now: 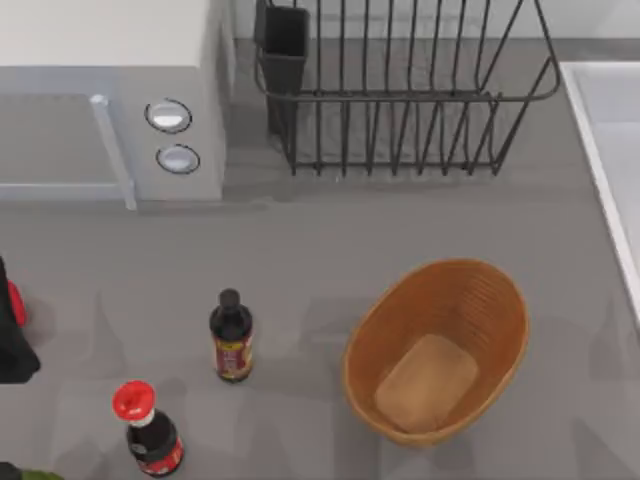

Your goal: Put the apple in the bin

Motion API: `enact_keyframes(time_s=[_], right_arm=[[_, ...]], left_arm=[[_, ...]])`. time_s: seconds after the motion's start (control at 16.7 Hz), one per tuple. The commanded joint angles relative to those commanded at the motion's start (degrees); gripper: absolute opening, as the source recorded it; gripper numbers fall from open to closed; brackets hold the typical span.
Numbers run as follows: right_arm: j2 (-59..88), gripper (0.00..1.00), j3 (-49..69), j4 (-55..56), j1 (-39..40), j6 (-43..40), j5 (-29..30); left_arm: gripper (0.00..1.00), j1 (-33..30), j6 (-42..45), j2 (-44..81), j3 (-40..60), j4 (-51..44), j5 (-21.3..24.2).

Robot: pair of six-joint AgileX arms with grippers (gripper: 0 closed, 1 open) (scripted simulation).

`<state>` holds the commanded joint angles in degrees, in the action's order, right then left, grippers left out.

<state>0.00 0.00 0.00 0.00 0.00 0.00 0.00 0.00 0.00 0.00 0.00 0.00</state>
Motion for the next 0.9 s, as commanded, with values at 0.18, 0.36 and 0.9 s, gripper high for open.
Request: enact_keyframes(time_s=[0.18,0.36,0.9], right_arm=[[0.0,1.0,0.0,0.0,0.0,0.0,0.0],[0.0,1.0,0.0,0.0,0.0,0.0,0.0],[0.0,1.0,0.0,0.0,0.0,0.0,0.0]], left_arm=[[1.0,0.0,0.5,0.6,0.4,-0.6,0.0],[1.0,0.4,4.9,6.0,4.7,-5.2,0.2],[1.0,2.7,34.8,51.9,35.1,-30.2,0.7]])
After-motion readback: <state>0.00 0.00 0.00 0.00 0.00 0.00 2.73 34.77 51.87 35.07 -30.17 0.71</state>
